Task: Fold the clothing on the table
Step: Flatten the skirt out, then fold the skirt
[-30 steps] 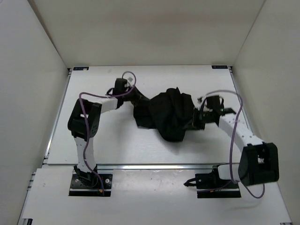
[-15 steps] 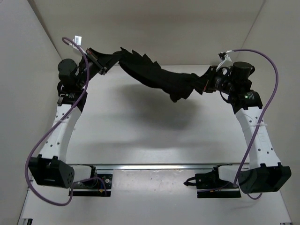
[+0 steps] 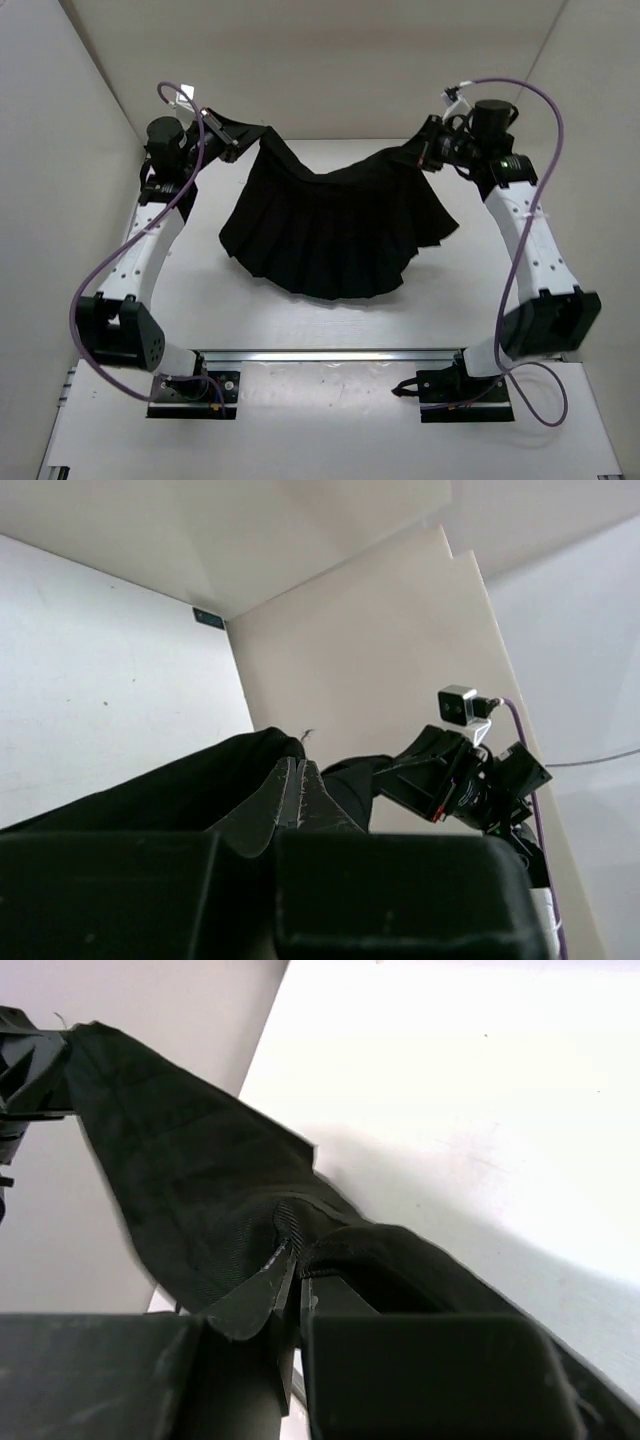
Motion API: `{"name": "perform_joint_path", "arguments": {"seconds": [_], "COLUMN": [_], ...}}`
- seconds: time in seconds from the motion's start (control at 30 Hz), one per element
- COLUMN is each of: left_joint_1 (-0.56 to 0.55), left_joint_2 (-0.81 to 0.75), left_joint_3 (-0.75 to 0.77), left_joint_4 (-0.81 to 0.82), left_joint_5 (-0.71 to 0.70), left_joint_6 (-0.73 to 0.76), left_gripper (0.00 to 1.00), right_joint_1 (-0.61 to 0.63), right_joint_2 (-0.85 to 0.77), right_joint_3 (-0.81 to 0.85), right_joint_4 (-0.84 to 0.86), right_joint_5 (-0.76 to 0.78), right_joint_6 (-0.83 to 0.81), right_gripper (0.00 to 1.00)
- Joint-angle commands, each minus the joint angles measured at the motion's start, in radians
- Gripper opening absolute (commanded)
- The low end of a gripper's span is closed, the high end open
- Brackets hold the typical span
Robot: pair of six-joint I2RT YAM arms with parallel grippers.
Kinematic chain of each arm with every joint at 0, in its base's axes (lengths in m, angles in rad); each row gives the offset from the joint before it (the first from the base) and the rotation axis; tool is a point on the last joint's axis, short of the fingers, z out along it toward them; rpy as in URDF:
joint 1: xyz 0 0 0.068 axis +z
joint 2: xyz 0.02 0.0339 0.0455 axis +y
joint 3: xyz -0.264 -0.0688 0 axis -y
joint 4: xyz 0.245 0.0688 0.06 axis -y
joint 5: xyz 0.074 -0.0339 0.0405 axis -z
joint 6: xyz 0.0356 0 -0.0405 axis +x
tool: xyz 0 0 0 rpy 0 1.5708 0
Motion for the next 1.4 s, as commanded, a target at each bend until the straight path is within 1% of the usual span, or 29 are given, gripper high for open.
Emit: {"name": "perform_joint_path", "arguments": {"seconds": [0.0,0.1,0.17,0.23,0.27,0.3,0.33,0.37,0.4,0.43,0.47,0.5,0.53,0.57,0.6,0.63,0.67,0.7,0.77,0.87,0.97,1.03,1.07,1.17,1.2,1.3,1.37], "left_joint_1": [0.013,0.023,0.03,0.03,0.015,-0.002,-0.005,-0.028,-0.042,-0.06,-0.074,-0.098,-0.108,-0.112,-0.096,-0.094,-0.062,-0.045,-0.046,-0.068,-0.077,-0.085,-0.088,-0.108,-0.109,-0.126,-0.167], "left_joint_2": [0.034,0.036,0.011,-0.059,-0.08,-0.123,-0.168,-0.197,-0.243,-0.299,-0.361,-0.386,-0.441,-0.491,-0.505,-0.534,-0.535,-0.527,-0.475,-0.405,-0.314,-0.263,-0.225,-0.124,-0.084,-0.013,0.022], "left_joint_3": [0.165,0.268,0.245,0.126,0.041,-0.001,-0.094,-0.2,-0.263,-0.382,-0.495,-0.552,-0.656,-0.748,-0.782,-0.839,-0.879,-0.896,-0.892,-0.882,-0.852,-0.83,-0.81,-0.772,-0.767,-0.77,-0.747], "left_joint_4": [-0.01,-0.091,-0.098,-0.051,-0.044,-0.04,-0.047,-0.053,-0.058,-0.076,-0.101,-0.148,-0.179,-0.213,-0.216,-0.246,-0.242,-0.25,-0.273,-0.25,-0.215,-0.193,-0.184,-0.136,-0.113,-0.011,0.005], "left_joint_5": [0.001,-0.007,0.004,0.004,0.002,-0.01,-0.015,-0.027,-0.036,-0.044,-0.058,-0.091,-0.098,-0.116,-0.128,-0.136,-0.127,-0.113,-0.131,-0.162,-0.196,-0.229,-0.257,-0.273,-0.262,-0.265,-0.292], "left_joint_6": [-0.005,0.04,0.046,0.04,0.032,0.041,0.048,0.061,0.063,0.066,0.06,0.069,0.083,0.088,0.095,0.106,0.12,0.144,0.187,0.23,0.258,0.272,0.281,0.287,0.278,0.227,0.212], "left_gripper": [0.0,0.0,0.0,0.0,0.0,0.0,0.0,0.0,0.02,0.08,0.23,0.31,0.33,0.39,0.45,0.46,0.47,0.48,0.52,0.54,0.56,0.64,0.64,0.61,0.61,0.63,0.63], "right_joint_1": [0.023,0.015,-0.009,-0.029,-0.044,-0.055,-0.061,-0.064,-0.061,-0.063,-0.051,-0.037,-0.034,-0.026,-0.023,-0.025,-0.035,-0.058,-0.069,-0.043,-0.045,-0.023,-0.012,0.02,0.02,0.038,0.055], "right_joint_2": [0.076,0.114,0.105,0.09,0.073,0.056,0.038,0.032,0.013,-0.004,-0.005,-0.007,-0.004,-0.001,-0.001,-0.008,-0.013,-0.018,-0.047,-0.036,-0.004,0.014,0.028,0.062,0.077,0.125,0.152], "right_joint_3": [0.246,0.357,0.347,0.243,0.214,0.142,0.061,0.024,-0.05,-0.126,-0.198,-0.237,-0.291,-0.341,-0.372,-0.421,-0.446,-0.489,-0.543,-0.584,-0.63,-0.661,-0.661,-0.684,-0.685,-0.676,-0.661], "right_joint_4": [-0.01,-0.038,-0.039,-0.036,-0.036,-0.028,-0.033,-0.044,-0.076,-0.114,-0.145,-0.213,-0.278,-0.295,-0.313,-0.315,-0.311,-0.308,-0.268,-0.233,-0.165,-0.128,-0.099,-0.024,-0.001,0.04,0.042], "right_joint_5": [0.002,-0.001,-0.017,-0.033,-0.042,-0.044,-0.056,-0.039,-0.028,-0.008,0.037,0.067,0.164,0.253,0.348,0.381,0.389,0.38,0.389,0.44,0.403,0.381,0.383,0.386,0.362,0.354,0.361], "right_joint_6": [-0.02,-0.006,0.005,0.017,0.023,0.022,0.022,0.017,-0.003,-0.029,-0.044,-0.09,-0.143,-0.168,-0.202,-0.22,-0.23,-0.228,-0.215,-0.221,-0.205,-0.186,-0.16,-0.121,-0.107,-0.089,-0.087], "right_gripper": [0.0,0.0,0.0,0.0,0.0,0.0,0.0,0.0,0.0,0.03,0.07,0.2,0.35,0.42,0.56,0.6,0.61,0.61,0.62,0.62,0.6,0.59,0.58,0.57,0.57,0.56,0.57]}}
